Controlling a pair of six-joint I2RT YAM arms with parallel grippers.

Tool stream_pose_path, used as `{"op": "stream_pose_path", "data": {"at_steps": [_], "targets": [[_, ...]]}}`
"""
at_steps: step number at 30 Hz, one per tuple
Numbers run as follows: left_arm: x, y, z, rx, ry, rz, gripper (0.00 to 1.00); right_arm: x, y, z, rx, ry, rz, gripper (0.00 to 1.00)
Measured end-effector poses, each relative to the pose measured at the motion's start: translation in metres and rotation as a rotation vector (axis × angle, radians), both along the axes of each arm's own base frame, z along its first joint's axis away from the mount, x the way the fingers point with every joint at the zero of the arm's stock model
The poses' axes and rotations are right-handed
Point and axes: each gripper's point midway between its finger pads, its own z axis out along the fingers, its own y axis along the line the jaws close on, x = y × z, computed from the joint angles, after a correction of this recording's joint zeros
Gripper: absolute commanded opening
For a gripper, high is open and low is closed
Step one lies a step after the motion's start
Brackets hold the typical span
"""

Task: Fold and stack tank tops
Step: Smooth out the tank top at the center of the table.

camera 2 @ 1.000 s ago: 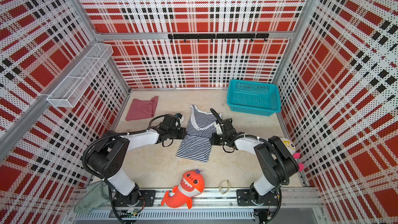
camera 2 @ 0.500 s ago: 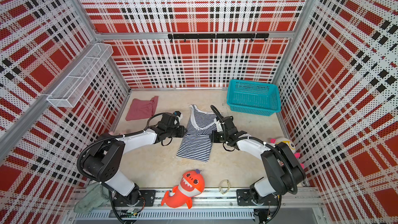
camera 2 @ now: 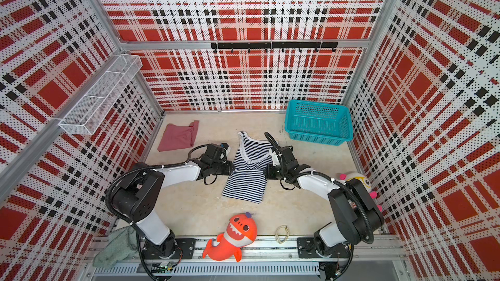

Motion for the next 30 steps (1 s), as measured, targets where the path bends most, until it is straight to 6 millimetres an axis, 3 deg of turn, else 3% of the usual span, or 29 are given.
{"op": "stream_pose_path", "data": {"at_steps": [2, 6, 13, 22, 30], "targets": [[0.0, 0.0, -0.001, 0.001, 0.001, -0.002, 0.17, 0.0, 0.0, 0.0, 0.0, 0.0, 0.0, 0.0], [0.0, 0.0, -0.002, 0.002, 0.003, -0.001, 0.0, 0.0, 0.0, 0.0, 0.0, 0.0, 0.0, 0.0], [-0.001, -0.002, 0.001, -0.001, -0.004, 0.001, 0.0, 0.0, 0.0, 0.003, 0.006, -0.01, -0.001, 0.0], [0.007, -0.003, 0.039, -0.051, -0.087, 0.008, 0.0, 0.003, -0.003, 0.034, 0.042, -0.115, -0.019, 0.0], [0.034, -0.006, 0.055, -0.078, -0.131, 0.029, 0.0, 0.02, -0.012, 0.017, -0.016, -0.093, -0.05, 0.0]]}}
